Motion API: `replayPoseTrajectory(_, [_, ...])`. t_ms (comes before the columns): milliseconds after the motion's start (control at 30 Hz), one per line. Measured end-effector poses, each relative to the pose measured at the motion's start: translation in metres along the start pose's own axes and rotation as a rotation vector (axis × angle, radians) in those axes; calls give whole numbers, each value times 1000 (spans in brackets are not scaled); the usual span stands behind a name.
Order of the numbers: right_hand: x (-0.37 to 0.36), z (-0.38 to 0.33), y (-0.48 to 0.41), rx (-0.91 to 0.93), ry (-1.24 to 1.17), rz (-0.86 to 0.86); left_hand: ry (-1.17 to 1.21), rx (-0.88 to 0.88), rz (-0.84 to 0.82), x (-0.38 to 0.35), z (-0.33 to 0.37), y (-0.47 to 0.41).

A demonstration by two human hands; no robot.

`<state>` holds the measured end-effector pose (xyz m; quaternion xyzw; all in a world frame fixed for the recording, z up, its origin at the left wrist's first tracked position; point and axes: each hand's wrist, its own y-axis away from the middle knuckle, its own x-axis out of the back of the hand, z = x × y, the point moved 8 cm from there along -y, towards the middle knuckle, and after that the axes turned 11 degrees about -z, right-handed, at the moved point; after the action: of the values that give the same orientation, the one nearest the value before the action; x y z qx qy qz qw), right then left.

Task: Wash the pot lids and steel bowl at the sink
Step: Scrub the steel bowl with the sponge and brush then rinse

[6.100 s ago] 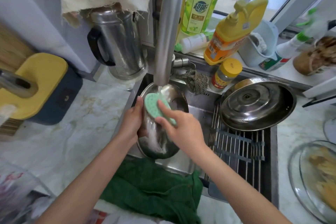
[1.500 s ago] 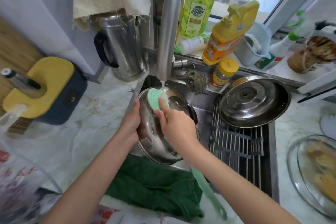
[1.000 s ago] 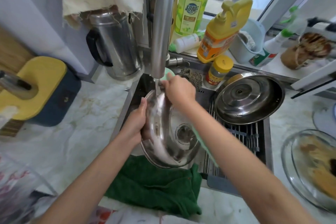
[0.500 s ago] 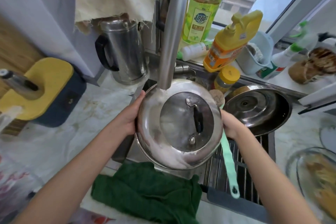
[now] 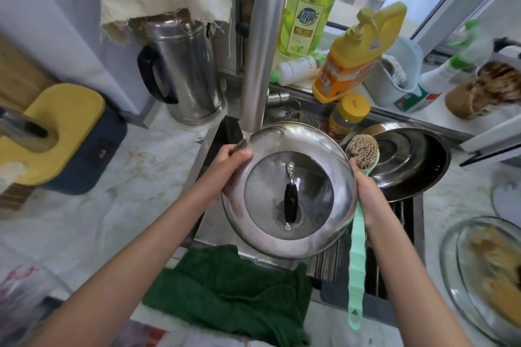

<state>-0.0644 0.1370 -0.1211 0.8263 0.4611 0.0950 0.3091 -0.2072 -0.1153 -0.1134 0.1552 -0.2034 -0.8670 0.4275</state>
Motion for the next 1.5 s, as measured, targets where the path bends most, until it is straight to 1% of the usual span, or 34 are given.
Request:
replayPoseTrajectory(167, [3, -1, 14, 3, -29, 7, 98, -2, -49, -7, -6, 0])
replayPoseTrajectory(333, [3, 0, 18, 0, -35, 17, 72, 65, -17, -11, -8, 0])
replayPoseTrajectory(467, [2, 2, 22, -7, -56, 5, 161, 79, -57, -14, -7, 2])
replayPoseTrajectory(600, [0, -1, 25, -7, -54, 16, 112, 91, -29, -15, -6, 3])
replayPoseTrajectory(733, [-2, -1, 28, -16, -91, 14, 174, 118, 1, -12, -6, 1])
replayPoseTrajectory(867, [-6, -3, 30, -34, -86, 17, 115, 90, 24, -13, -2, 1])
replayPoseTrajectory(933, [-10, -5, 32, -40, -99, 15, 138, 103, 48, -10, -1, 1])
replayPoseTrajectory(1000, [-10, -6, 32, -36, -114, 17, 175, 121, 30, -9, 0, 3])
replayPoseTrajectory(1067, [-10, -7, 33, -35, -109, 18, 149, 125, 0, -11, 0, 4])
replayPoseTrajectory(1133, [-13, -7, 33, -47, -115, 11, 125, 130, 27, -9, 1, 6])
replayPoseTrajectory(1200, [-15, -7, 32, -49, -134, -2, 148, 122, 30, -8, 4, 8])
replayPoseTrajectory(1333, [-16, -7, 30, -41, -179, -26, 188, 65, -24, -9, 9, 9])
replayPoseTrajectory(1400, [-19, -7, 30, -43, -181, -41, 151, 64, -6, -8, 7, 10])
replayPoseTrajectory(1500, [-21, -7, 32, -38, -188, -47, 179, 46, 19, -7, 8, 10])
